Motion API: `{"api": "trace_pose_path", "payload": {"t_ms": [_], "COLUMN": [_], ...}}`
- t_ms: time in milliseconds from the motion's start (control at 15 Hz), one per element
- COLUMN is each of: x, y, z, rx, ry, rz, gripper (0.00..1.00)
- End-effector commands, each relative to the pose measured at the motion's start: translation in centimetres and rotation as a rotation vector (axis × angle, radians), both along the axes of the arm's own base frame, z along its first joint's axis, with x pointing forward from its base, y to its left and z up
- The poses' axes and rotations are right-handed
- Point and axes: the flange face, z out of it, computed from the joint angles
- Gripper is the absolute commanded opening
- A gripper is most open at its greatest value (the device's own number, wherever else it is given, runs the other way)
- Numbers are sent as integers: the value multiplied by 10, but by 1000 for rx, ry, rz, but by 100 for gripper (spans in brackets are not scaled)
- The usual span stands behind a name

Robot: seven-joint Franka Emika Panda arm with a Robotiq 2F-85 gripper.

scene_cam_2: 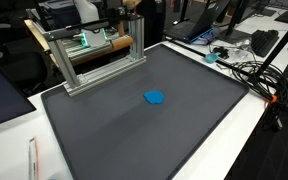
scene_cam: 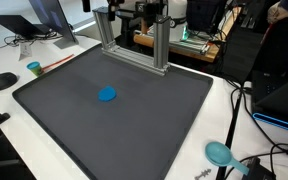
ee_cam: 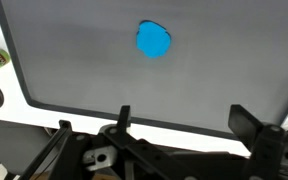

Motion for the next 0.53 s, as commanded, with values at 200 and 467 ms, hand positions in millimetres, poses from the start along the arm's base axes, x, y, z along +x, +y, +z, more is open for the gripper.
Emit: {"api": "trace_pose_path", "payload": {"t_ms": [200, 467], "x": [17, 17], "y": [-2, -2], "z": [-5, -4], "rx": [-1, -1], "ry": [4, 2], "rz": [-3, -2], "gripper": [100, 100]}}
